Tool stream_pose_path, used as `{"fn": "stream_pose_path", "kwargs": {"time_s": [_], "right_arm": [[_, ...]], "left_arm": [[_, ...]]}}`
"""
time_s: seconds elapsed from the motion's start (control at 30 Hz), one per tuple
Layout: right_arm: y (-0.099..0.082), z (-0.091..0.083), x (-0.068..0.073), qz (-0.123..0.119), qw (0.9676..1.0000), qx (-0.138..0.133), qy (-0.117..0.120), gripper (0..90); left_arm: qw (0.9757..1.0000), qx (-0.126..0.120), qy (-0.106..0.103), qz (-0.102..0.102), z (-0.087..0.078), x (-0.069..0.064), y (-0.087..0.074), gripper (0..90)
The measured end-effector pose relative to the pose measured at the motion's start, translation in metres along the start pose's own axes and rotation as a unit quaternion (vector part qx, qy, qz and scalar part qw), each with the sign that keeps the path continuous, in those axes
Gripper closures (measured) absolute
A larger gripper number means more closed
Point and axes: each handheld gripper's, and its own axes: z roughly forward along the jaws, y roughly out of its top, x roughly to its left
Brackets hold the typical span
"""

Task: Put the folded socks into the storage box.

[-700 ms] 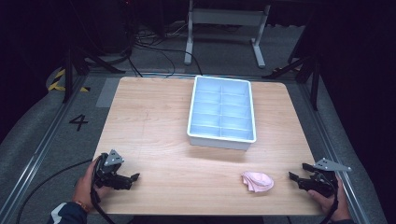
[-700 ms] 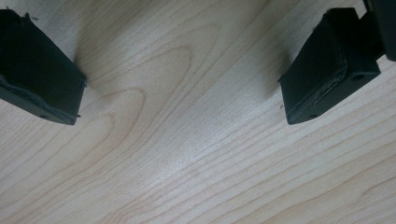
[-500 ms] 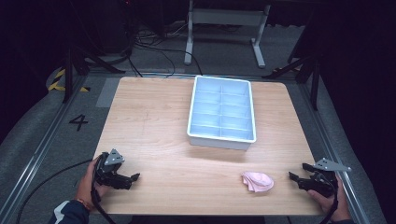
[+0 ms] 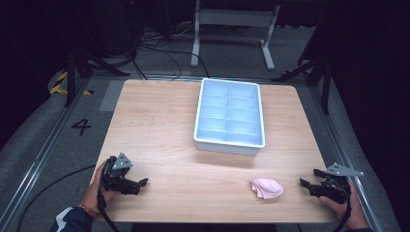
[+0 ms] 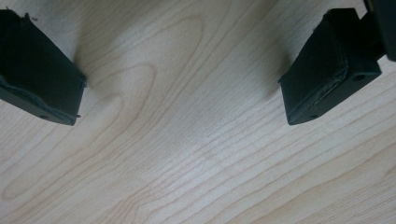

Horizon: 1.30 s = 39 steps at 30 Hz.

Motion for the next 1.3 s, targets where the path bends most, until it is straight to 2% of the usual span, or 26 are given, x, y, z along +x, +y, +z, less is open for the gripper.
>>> {"fn": "stream_pose_path", "kwargs": {"time_s": [0.07, 0.1, 0.13, 0.17, 0.3, 0.4, 0.47, 0.57, 0.73, 0.97, 1.17, 1.23, 1.3], "right_arm": [[0.001, -0.003, 0.001, -0.001, 1.0000, 0.009, -0.001, 28.6], [0.002, -0.005, 0.002, -0.007, 1.0000, 0.005, 0.002, 28.4], [0.002, -0.008, 0.002, -0.008, 0.9999, -0.001, 0.012, 28.6], [0.006, -0.015, 0.006, -0.011, 0.9992, -0.017, 0.035, 28.8], [0.020, -0.028, 0.025, -0.044, 0.9969, -0.036, 0.055, 30.3], [0.029, -0.034, 0.044, -0.083, 0.9934, -0.037, 0.069, 31.2], [0.035, -0.036, 0.062, -0.109, 0.9894, -0.039, 0.087, 31.6], [0.042, -0.036, 0.080, -0.132, 0.9850, -0.037, 0.105, 31.4], [0.052, -0.027, 0.112, -0.179, 0.9753, -0.024, 0.126, 28.4], [0.057, -0.004, 0.137, -0.212, 0.9674, 0.009, 0.139, 25.7], [0.054, 0.010, 0.145, -0.214, 0.9661, 0.029, 0.142, 25.0], [0.052, 0.016, 0.148, -0.222, 0.9649, 0.038, 0.136, 24.9], [0.051, 0.020, 0.149, -0.223, 0.9653, 0.041, 0.129, 25.0]], "left_arm": [[1.0000, 0.002, 0.001, 0.001, 0.003, -0.005, 0.004, 0.2], [1.0000, 0.000, 0.001, 0.006, 0.004, -0.006, 0.005, 0.2], [1.0000, 0.000, -0.001, 0.004, 0.007, -0.011, 0.007, 0.2], [1.0000, 0.000, -0.001, 0.003, 0.007, -0.012, 0.009, 0.3], [0.9999, 0.002, -0.005, 0.011, 0.011, -0.020, 0.013, 0.3], [0.9998, 0.002, -0.012, 0.016, 0.013, -0.026, 0.014, 0.3], [0.9997, -0.001, -0.012, 0.019, 0.013, -0.026, 0.015, 0.3], [0.9998, 0.000, -0.012, 0.017, 0.013, -0.027, 0.015, 0.3], [0.9998, 0.001, -0.011, 0.017, 0.013, -0.027, 0.015, 0.3], [0.9998, 0.000, -0.012, 0.017, 0.013, -0.027, 0.015, 0.3], [0.9998, 0.001, -0.012, 0.017, 0.013, -0.027, 0.015, 0.3], [0.9998, 0.000, -0.013, 0.016, 0.013, -0.027, 0.015, 0.3], [0.9998, 0.000, -0.013, 0.015, 0.013, -0.027, 0.015, 0.3]]}}
